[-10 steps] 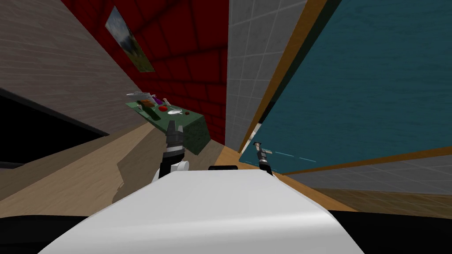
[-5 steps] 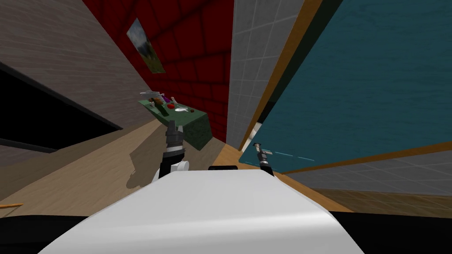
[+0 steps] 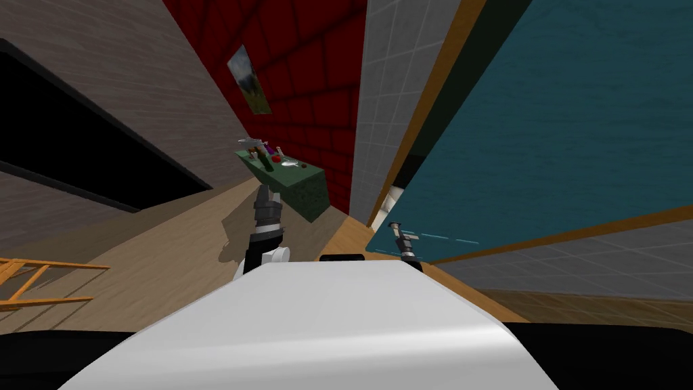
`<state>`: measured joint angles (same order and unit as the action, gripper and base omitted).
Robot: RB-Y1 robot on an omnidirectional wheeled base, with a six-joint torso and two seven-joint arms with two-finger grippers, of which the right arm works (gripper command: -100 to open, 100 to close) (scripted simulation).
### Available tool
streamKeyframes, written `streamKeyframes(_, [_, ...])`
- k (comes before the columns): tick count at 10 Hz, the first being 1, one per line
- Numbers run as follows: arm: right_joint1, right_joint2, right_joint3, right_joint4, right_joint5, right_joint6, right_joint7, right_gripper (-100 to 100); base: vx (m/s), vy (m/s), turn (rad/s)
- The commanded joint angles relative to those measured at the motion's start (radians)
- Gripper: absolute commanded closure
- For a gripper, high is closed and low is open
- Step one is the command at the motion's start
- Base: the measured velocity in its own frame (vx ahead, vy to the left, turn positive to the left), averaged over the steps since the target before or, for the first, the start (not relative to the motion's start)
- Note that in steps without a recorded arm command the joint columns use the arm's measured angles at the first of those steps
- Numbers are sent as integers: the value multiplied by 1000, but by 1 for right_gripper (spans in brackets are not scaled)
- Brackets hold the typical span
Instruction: Pull the door open
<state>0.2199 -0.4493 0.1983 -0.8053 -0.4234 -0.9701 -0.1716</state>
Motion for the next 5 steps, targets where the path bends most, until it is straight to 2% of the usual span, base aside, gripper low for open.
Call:
streamKeyframes(1, [16, -16, 17, -3, 2, -23, -16, 100, -220, -75, 109])
streamKeyframes(2, [12, -6, 13, -4, 3, -12, -8, 100, -92, -25, 30])
streamKeyframes(3, [31, -20, 35, 4, 3, -44, -23, 100, -217, -15, 221])
streamKeyframes(4, [38, -27, 43, 8, 2, -59, -30, 100, -273, -42, 218])
streamKeyframes(5, [42, -31, 47, 10, 2, -67, -33, 100, -211, -64, 100])
